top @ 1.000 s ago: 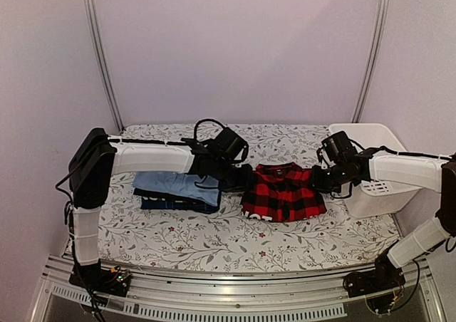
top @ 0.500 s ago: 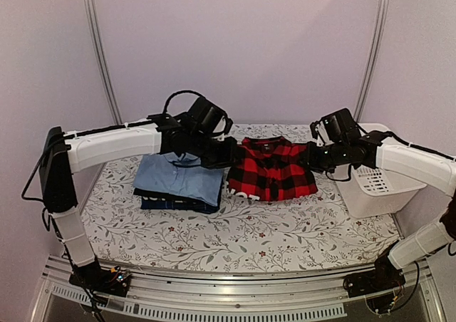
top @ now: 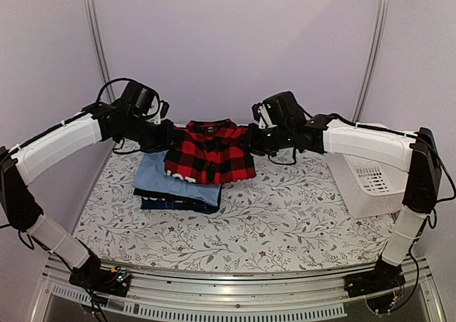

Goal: Fold and stack the long sleeve shirts
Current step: Place the square-folded shirt on the square-folded shirt.

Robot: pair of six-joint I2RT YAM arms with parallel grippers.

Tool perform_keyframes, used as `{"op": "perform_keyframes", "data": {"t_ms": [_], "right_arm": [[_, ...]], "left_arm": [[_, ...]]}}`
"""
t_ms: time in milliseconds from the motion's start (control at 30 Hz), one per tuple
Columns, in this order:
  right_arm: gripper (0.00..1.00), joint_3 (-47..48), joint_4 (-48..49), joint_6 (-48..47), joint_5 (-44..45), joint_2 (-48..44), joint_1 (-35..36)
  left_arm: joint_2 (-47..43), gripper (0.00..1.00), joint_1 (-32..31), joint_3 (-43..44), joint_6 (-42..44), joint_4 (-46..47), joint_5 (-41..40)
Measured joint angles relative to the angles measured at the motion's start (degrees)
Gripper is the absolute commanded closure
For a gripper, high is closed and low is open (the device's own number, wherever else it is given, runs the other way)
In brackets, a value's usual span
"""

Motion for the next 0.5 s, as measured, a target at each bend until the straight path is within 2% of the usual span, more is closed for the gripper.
{"op": "perform_keyframes", "data": {"t_ms": [233, 500], "right_arm": [[1.0, 14.0, 2.4, 2.2, -1.1, 14.4, 3.6], [1.0, 18.3, 3.3, 3.8, -3.4, 21.3, 4.0]], "left_arm": [[-2.5, 1.0, 10.4, -3.4, 3.8, -2.3, 0.4], [-2.5, 1.0, 16.1, -5.6, 5.9, -3.4, 2.2]]}}
